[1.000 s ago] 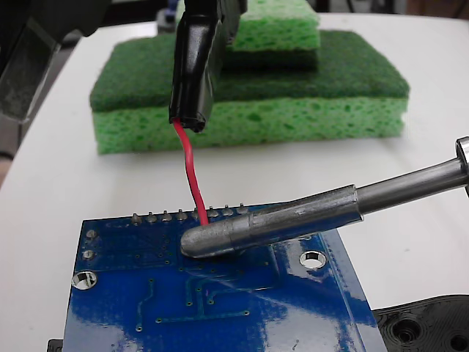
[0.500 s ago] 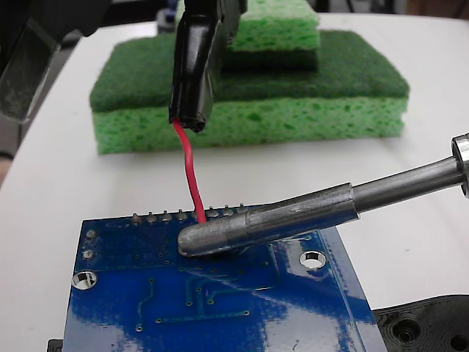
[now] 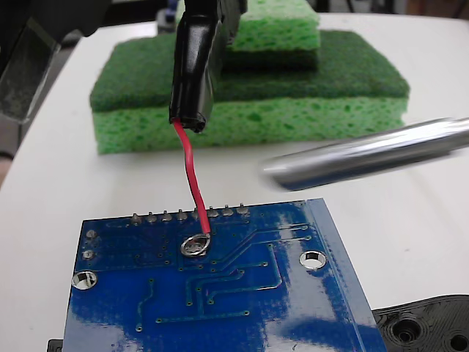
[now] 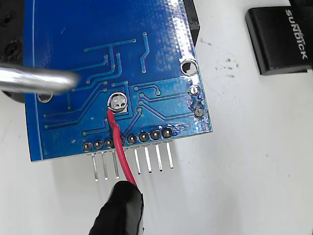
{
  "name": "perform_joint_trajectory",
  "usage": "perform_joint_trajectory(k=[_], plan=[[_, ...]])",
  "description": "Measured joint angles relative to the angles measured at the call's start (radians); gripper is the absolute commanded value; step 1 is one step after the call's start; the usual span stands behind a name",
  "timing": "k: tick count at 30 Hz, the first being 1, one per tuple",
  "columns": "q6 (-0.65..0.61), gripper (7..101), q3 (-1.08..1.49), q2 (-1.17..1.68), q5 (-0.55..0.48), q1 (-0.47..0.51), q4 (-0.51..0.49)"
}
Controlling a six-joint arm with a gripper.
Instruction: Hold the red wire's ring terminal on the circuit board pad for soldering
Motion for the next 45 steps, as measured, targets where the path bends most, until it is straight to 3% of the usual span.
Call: perform_joint_trajectory(k=[18,38,45], plan=[[-0.008,100.3,0.015,0.077,0.003,-0.003,0.038],[0.069,100.3,0.39,0.555,0.009,-0.077,-0.034],[0.066,100.3,0.514,0.732,0.021,-0.094,0.005]])
